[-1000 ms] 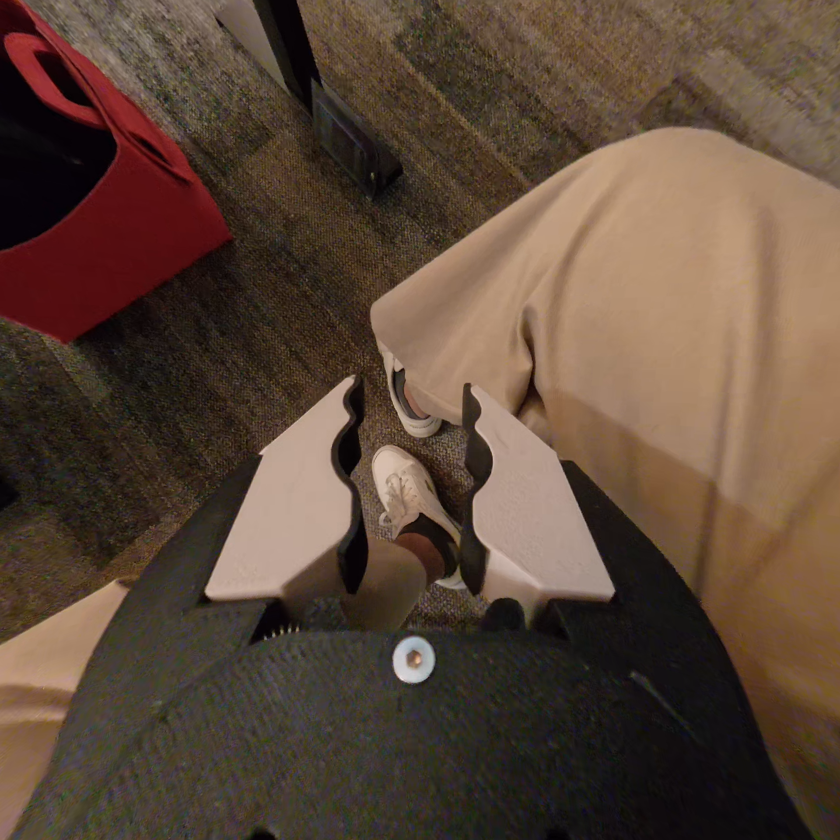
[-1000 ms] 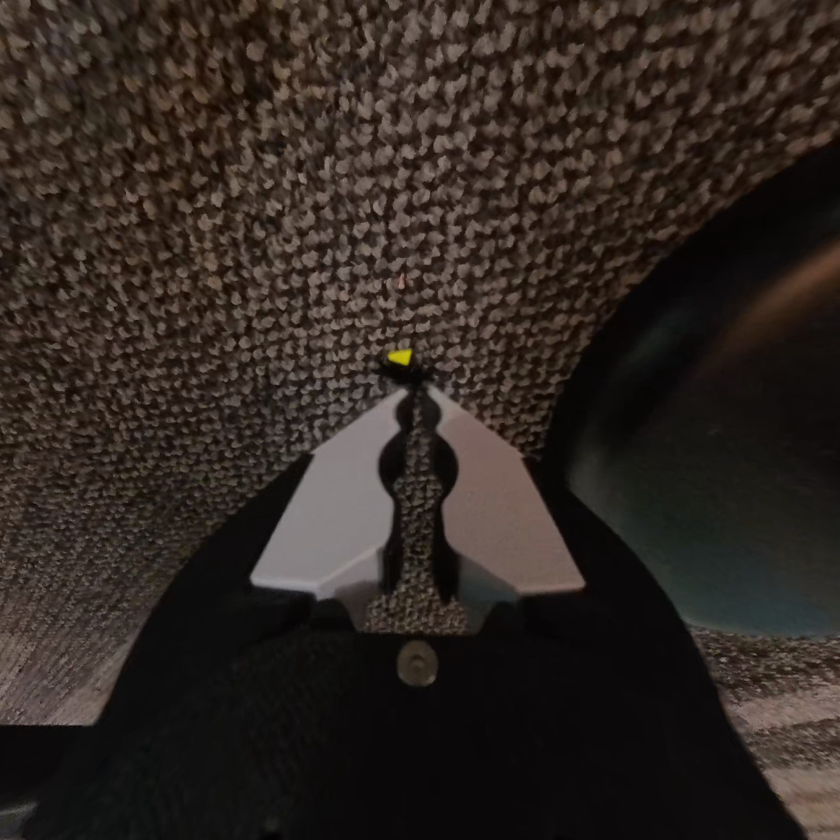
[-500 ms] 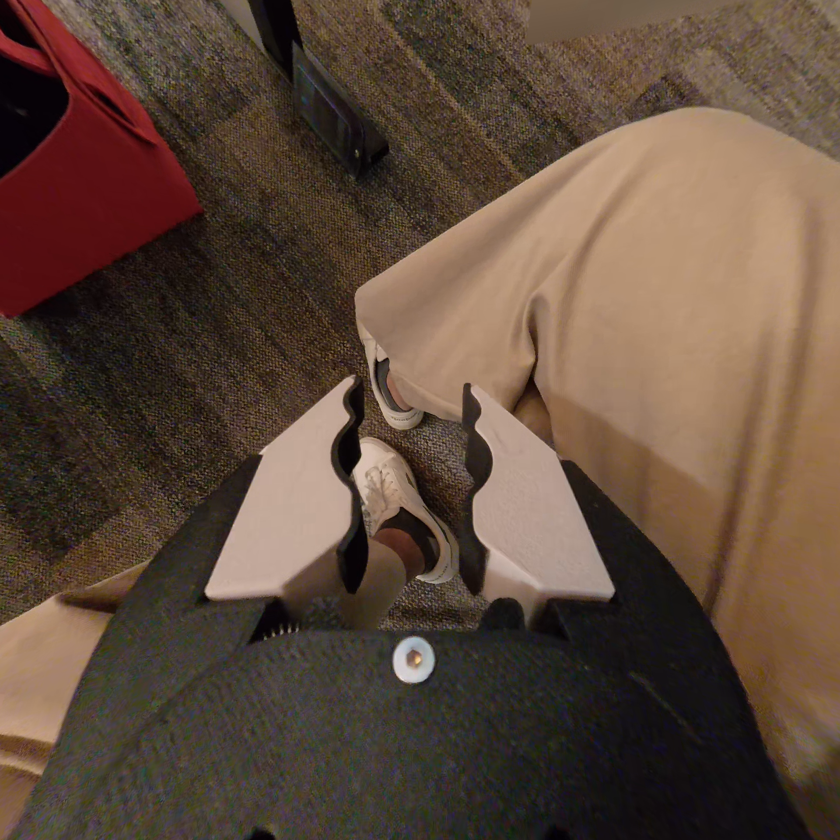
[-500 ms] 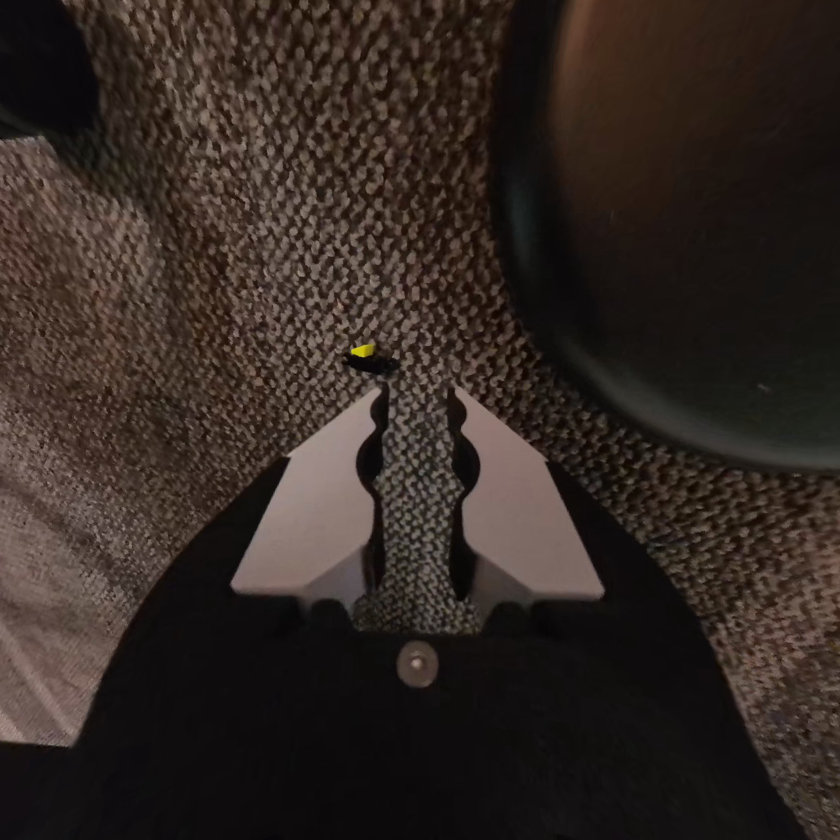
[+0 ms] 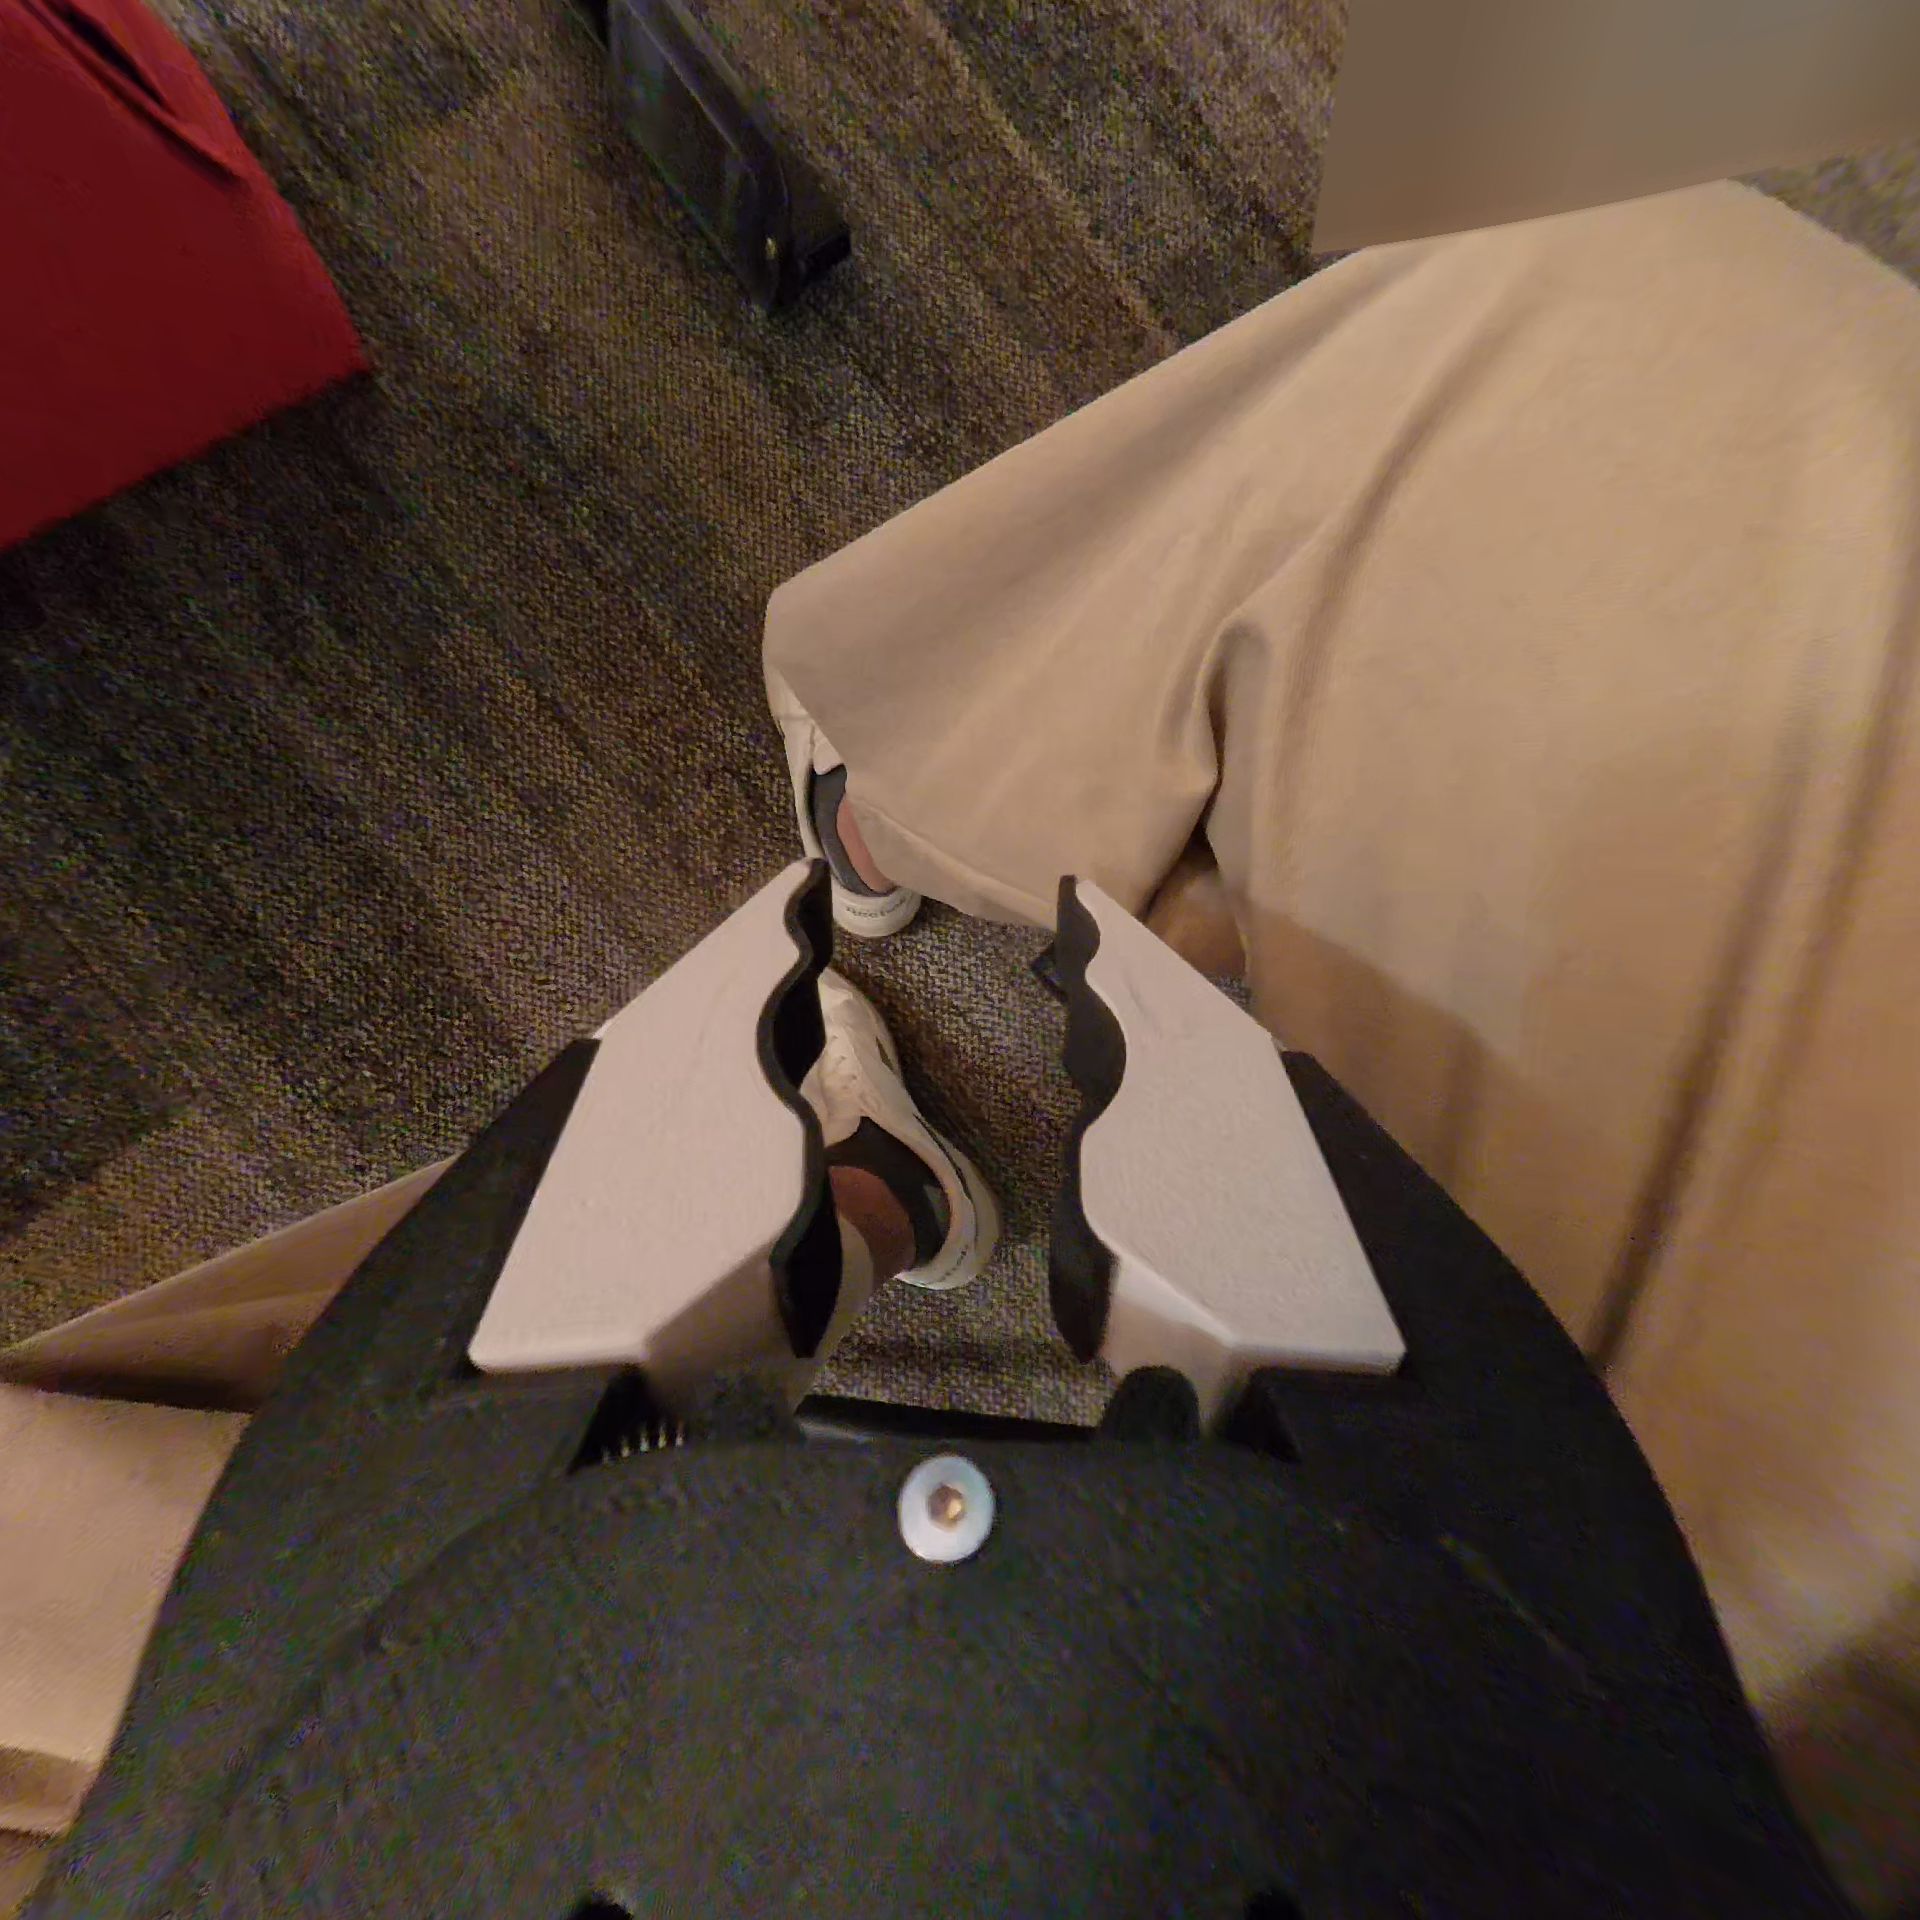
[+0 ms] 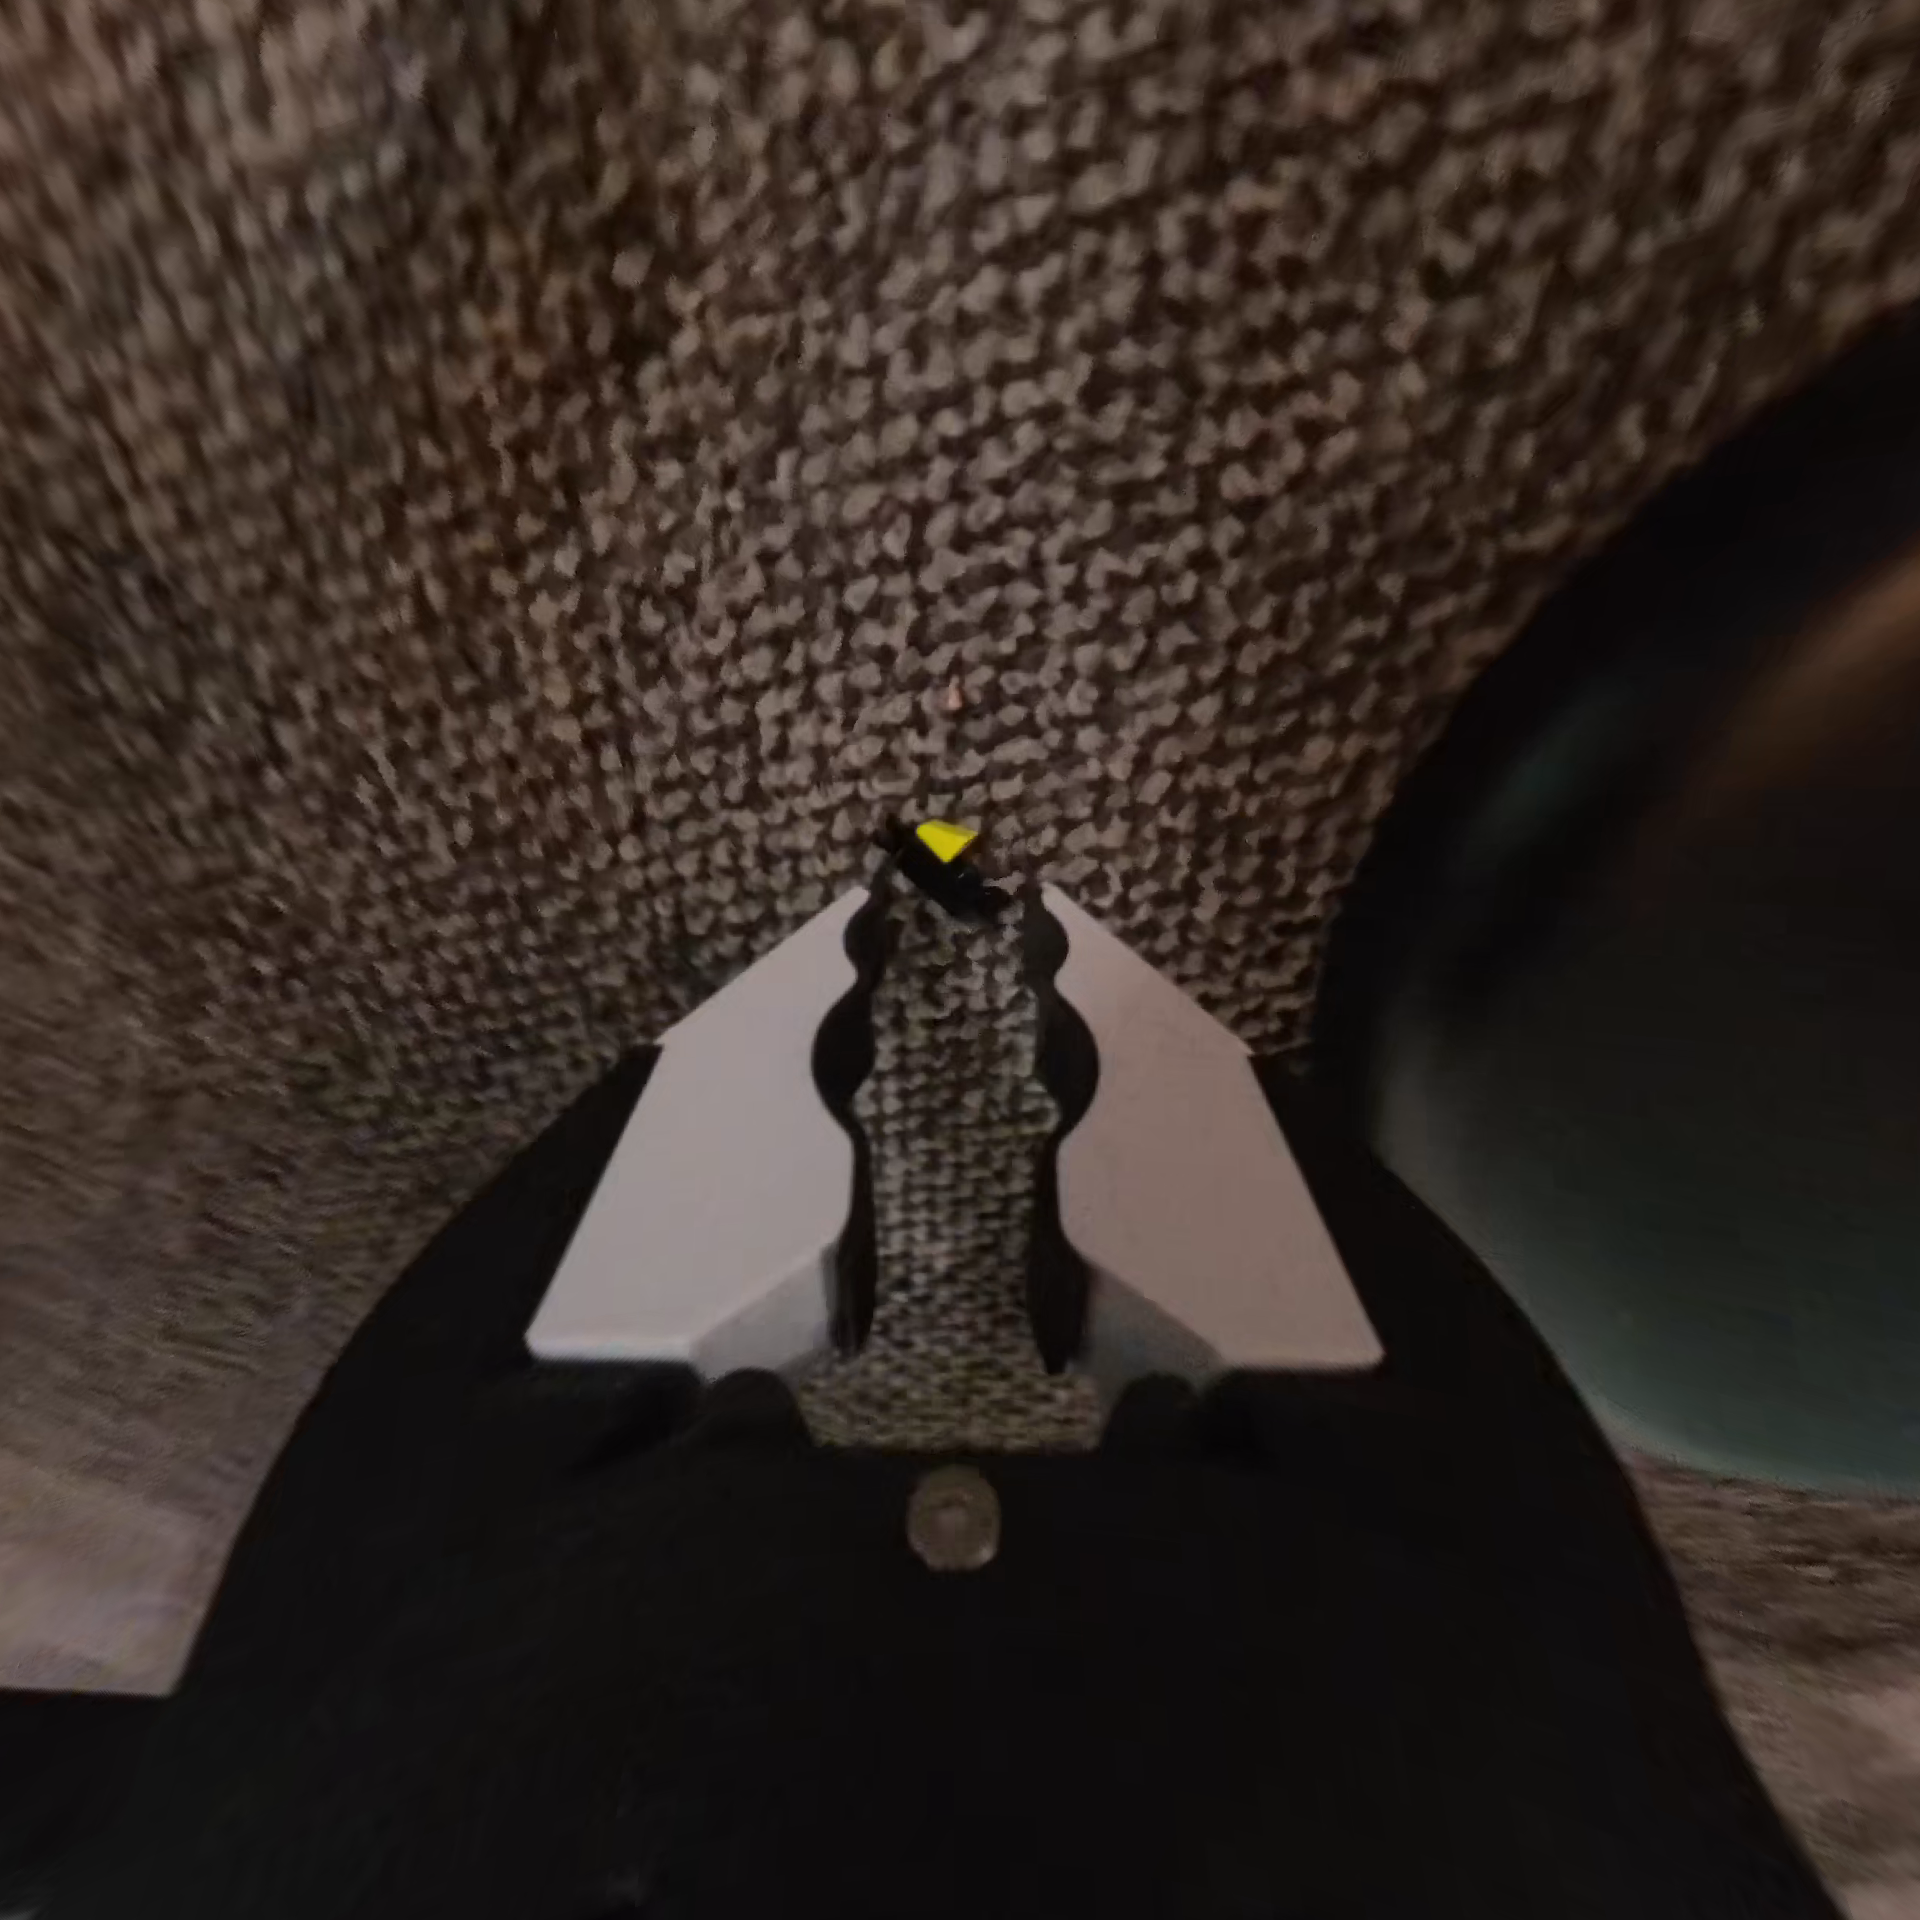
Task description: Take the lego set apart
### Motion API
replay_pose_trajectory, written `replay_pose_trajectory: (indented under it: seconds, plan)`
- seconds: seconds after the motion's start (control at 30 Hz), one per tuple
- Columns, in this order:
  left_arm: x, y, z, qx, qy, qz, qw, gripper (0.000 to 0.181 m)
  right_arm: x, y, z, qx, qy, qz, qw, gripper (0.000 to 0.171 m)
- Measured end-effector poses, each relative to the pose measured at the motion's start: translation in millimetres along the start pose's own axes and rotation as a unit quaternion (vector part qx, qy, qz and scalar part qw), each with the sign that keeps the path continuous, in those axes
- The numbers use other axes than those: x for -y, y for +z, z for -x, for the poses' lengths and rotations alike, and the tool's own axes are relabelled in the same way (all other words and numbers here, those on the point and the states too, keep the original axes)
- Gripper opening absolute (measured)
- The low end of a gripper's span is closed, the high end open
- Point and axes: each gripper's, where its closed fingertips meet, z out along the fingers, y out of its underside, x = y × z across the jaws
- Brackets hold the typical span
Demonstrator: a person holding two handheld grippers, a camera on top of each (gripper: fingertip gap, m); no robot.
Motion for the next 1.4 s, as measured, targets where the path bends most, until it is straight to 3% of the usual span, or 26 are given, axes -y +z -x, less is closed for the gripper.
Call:
replay_pose_trajectory:
  seconds: [0.17, 0.5, 0.67, 0.8, 0.9, 0.97, 1.07, 1.2, 1.3, 1.4]
  plan:
    - [4.4, 1.2, -6.6, -0.031, -0.01, -0.012, 0.999, 0.042, -2.3, 0.2, 6.2, -0.023, -0.137, 0.01, 0.99, 0.033]
    - [-0.4, 4.7, -11.3, -0.048, -0.026, 0.002, 0.999, 0.042, 1.1, 2.3, 6.1, -0.027, -0.167, 0.015, 0.985, 0.016]
    - [2.6, 0.7, -12.5, -0.05, -0.028, -0.006, 0.998, 0.042, 0.8, -7.2, 0.7, -0.019, -0.109, 0.015, 0.994, 0.007]
    - [12.0, -12.2, -13.1, -0.062, -0.054, -0.027, 0.996, 0.042, 19.7, -41.2, -19.8, -0.005, 0.035, -0.036, 0.999, 0.007]
    - [22.6, -33.3, -16.2, -0.086, -0.081, -0.051, 0.992, 0.042, 59.9, -89.6, -52.7, 0.003, 0.171, -0.128, 0.977, 0.007]
    - [26.1, -51.3, -15.3, -0.098, -0.087, -0.064, 0.989, 0.043, 88.7, -127.9, -78.7, -0.013, 0.192, -0.168, 0.967, 0.007]
    - [14.9, -83.4, -15.3, -0.123, -0.08, -0.05, 0.988, 0.042, 132.4, -196.5, -121.4, -0.08, 0.135, -0.194, 0.968, 0.008]
    - [13.2, -137.7, -2.7, -0.119, -0.083, -0.096, 0.985, 0.042, 207.6, -326.1, -166.6, -0.137, 0.108, -0.29, 0.941, 0.007]
    - [4.3, -161.9, 31.5, -0.046, -0.034, -0.099, 0.993, 0.043, 261.7, -431.5, -179.9, -0.198, 0.061, -0.351, 0.913, 0.007]
    - [3.9, -178.2, 67.7, 0.009, -0.023, -0.087, 0.996, 0.044, 314.1, -513.4, -170.6, -0.254, -0.012, -0.37, 0.893, 0.007]
